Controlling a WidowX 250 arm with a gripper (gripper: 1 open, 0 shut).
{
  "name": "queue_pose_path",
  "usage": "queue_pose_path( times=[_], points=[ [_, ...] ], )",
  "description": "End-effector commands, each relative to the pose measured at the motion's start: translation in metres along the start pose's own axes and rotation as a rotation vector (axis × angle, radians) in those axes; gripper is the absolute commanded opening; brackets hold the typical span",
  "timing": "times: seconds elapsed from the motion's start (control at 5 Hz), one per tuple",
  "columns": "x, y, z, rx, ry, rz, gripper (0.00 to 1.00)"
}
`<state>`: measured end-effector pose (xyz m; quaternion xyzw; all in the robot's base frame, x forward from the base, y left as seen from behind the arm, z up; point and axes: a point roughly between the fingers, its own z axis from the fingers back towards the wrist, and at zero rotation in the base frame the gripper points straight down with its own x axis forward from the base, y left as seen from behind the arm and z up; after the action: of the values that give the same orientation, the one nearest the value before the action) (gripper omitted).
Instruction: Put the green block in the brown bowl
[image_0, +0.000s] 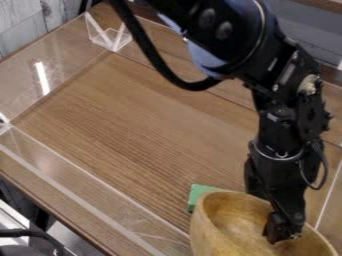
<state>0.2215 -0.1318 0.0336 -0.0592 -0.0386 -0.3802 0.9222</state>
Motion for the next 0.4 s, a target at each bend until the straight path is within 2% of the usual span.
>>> queue_pose_path(
  times=[0.0, 0.2],
  points=[
    [0.002, 0.0046, -0.0015, 0.007, -0.018, 0.012, 0.0],
    [0.0021, 0.0052, -0.0038, 0.006, -0.019, 0.017, 0.0]
  ],
)
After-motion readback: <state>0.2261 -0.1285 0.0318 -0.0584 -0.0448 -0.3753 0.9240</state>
